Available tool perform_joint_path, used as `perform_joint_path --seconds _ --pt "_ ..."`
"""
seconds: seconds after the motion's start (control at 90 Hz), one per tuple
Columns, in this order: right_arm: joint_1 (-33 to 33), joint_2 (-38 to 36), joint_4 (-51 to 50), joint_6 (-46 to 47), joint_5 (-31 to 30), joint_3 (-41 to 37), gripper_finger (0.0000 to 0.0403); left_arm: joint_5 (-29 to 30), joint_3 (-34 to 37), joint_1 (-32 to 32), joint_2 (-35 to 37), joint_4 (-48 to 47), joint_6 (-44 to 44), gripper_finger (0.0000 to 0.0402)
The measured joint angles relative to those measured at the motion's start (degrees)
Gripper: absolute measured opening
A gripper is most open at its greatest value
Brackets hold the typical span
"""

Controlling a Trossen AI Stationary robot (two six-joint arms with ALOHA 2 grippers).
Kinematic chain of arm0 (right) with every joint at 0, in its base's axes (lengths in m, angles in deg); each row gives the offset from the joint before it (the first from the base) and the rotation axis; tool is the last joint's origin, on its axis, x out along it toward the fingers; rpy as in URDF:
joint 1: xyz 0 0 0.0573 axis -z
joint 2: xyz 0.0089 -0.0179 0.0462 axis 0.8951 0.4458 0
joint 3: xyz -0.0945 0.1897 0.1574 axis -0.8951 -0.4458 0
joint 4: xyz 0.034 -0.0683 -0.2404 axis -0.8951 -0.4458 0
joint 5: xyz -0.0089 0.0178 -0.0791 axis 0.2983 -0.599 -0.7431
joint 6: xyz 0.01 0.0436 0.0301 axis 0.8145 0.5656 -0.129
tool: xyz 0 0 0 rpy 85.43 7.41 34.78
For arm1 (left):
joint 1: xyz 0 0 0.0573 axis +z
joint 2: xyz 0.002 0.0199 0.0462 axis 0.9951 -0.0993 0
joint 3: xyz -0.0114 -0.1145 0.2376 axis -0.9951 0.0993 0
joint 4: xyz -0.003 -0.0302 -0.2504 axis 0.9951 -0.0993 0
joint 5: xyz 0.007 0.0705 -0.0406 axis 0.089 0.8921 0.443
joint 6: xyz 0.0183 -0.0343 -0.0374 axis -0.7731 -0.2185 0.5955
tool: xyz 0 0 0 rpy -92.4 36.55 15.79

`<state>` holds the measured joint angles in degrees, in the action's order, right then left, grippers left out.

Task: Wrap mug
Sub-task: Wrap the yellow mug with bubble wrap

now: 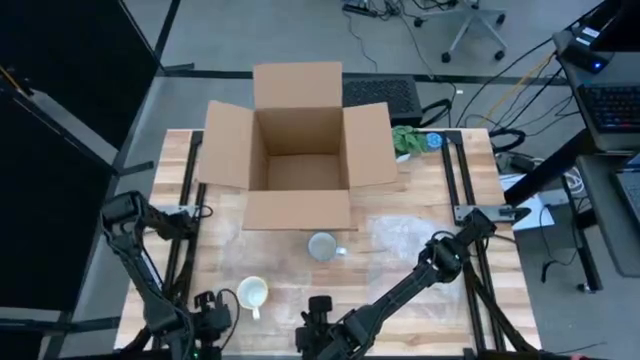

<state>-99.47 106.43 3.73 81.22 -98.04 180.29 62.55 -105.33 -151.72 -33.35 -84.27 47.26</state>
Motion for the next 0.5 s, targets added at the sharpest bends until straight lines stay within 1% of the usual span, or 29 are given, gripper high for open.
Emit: perform_joint_path --seconds 0.089,0.144,0.244,0.322,0.378,0.456,0.5 --pt "0.0 -1.0 -0.1 1.4 0.4 -0.1 0.0192 0.0 0.0 0.0 0.1 0.3 0.0 0.0000" --pt "0.0 -1.9 0.3 3.4 2.2 -0.1 0.0192 0.0 0.0 0.0 0.1 0.3 0.0 0.0000" --pt "0.8 -2.7 -0.5 12.8 8.6 0.0 0.0192 -0.1 0.0 -0.1 0.3 0.6 0.0 0.0000" --pt "2.0 -2.6 -1.1 22.6 15.4 0.0 0.0192 -0.2 0.0 -0.2 0.3 0.6 0.0 0.0000" --pt "2.5 -2.1 -0.2 27.9 20.0 0.0 0.0192 -0.3 0.0 -0.4 0.3 0.7 0.0 0.0000" --pt "2.4 -1.1 0.2 32.2 24.5 0.0 0.0192 -0.4 0.0 -0.7 0.3 0.7 -0.7 0.0000" --pt "2.2 -0.4 -0.1 33.9 25.1 0.0 0.0192 -0.4 0.0 -0.9 0.3 0.8 -1.3 0.0000"
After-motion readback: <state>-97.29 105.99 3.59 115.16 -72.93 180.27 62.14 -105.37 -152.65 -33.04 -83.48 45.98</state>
